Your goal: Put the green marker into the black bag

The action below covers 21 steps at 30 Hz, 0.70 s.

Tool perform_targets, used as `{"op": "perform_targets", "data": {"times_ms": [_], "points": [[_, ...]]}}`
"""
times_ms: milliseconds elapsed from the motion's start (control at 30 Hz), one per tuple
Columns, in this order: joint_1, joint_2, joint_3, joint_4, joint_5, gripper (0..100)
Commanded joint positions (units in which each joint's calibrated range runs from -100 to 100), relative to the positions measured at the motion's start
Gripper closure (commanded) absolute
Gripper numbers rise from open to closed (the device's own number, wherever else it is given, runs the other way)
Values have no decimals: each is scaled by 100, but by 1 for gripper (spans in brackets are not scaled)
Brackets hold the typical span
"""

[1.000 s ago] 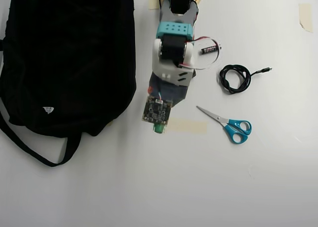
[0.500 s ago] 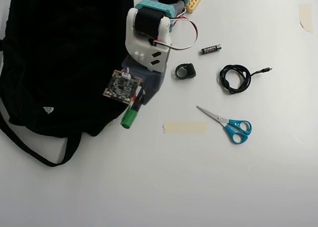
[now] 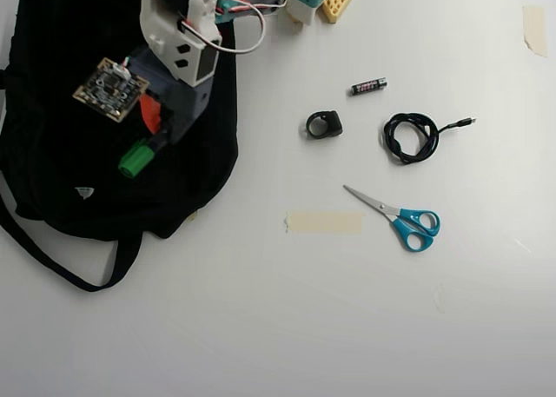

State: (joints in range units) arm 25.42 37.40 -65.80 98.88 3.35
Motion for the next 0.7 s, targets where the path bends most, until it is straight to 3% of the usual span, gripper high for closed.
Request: {"op": "perform_targets", "data": {"times_ms": [0, 300, 367, 600, 667], "points": [[584, -404, -194, 43, 85, 98], [2132, -520, -113, 43, 53, 98], [2439, -587, 632, 51, 33, 98], [2454, -470, 1261, 17, -93, 97], [2454, -479, 1270, 26, -93, 88]]}}
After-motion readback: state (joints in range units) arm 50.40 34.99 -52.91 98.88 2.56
